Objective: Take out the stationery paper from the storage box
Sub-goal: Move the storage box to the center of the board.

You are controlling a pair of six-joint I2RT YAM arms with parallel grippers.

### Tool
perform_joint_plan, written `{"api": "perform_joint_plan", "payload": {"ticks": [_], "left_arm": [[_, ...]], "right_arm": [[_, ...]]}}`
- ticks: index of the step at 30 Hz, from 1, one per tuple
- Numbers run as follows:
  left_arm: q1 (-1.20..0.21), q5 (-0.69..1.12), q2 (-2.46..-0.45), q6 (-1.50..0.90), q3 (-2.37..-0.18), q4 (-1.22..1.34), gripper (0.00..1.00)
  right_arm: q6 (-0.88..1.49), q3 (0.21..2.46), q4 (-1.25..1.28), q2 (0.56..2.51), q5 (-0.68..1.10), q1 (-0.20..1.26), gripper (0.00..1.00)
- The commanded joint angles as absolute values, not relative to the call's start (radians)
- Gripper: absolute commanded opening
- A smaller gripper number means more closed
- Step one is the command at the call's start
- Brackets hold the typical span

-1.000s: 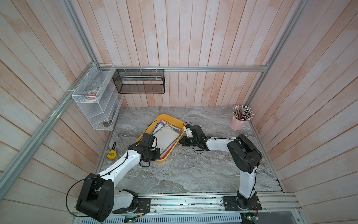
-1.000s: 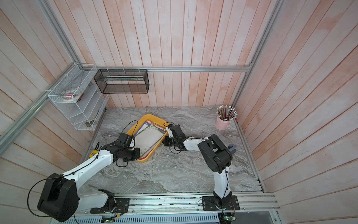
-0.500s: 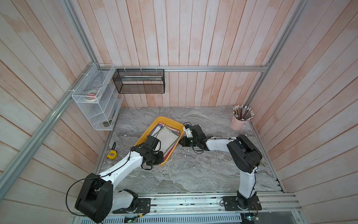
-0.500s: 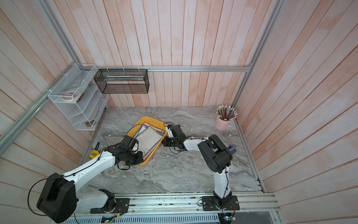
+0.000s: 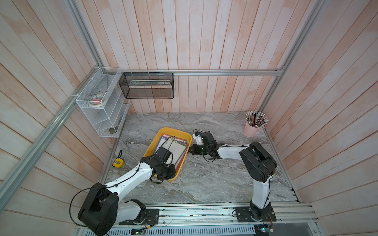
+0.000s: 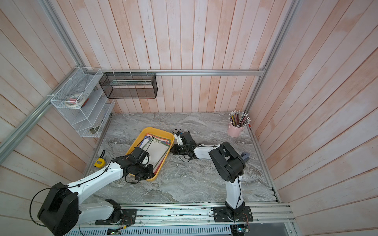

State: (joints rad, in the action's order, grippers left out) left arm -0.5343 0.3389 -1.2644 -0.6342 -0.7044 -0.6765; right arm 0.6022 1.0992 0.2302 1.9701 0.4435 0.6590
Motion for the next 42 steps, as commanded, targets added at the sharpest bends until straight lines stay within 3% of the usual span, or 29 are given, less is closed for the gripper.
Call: {"api": "perform_joint_plan", "payload": {"ticks": [1, 42], "left_arm": [[-0.552, 0.381, -1.250, -0.673, -0.679, -0.670, 0.08], [-0.596, 0.414, -1.124, -0.782, -0.609, -0.676, 0.08]], "right_arm": [[0.613, 1.114, 0.230, 1.990, 0.464, 0.679, 0.10], [0.624, 1.158, 0.212, 2.028, 0.483, 0.733, 0.13]]}}
